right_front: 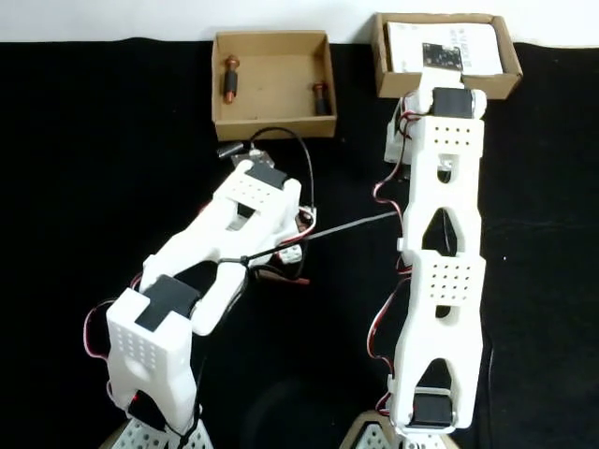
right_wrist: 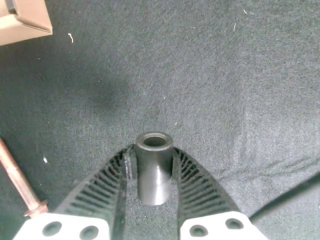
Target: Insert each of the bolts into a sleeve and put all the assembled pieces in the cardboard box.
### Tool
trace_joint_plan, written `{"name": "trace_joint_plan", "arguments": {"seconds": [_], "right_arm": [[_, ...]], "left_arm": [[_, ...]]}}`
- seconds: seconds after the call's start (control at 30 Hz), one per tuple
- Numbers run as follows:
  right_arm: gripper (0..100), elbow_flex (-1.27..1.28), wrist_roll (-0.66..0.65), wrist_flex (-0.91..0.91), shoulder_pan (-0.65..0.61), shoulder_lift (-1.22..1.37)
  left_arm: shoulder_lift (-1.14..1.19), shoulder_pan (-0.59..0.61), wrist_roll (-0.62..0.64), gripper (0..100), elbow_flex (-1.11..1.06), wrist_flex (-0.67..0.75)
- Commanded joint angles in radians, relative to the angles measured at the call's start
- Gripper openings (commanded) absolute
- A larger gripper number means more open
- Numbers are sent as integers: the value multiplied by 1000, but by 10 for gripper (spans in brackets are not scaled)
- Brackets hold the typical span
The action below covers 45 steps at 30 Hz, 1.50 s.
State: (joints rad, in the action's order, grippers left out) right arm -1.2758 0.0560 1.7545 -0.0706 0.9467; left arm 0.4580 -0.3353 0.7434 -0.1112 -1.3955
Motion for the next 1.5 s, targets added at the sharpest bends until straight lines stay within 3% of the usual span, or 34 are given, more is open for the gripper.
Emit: {"name": "trace_joint_plan", "arguments": {"seconds": [0.0,0.57,0.7,1.0,1.3,1.47], "right_arm": [[6,-5,-6,5,8,-87],[6,-5,-6,5,8,-87],[6,-5,-6,5,8,-87],[6,-5,-6,5,10,-87],[6,-5,-6,5,8,-88],[6,-5,-6,5,7,-88]], "left_arm": [[62,54,-52,142,5,21],[58,157,-265,137,38,9],[58,156,-325,137,119,-91],[56,156,-321,185,380,-365],[-81,165,-302,188,173,-356],[-94,163,-232,188,45,-184]]}}
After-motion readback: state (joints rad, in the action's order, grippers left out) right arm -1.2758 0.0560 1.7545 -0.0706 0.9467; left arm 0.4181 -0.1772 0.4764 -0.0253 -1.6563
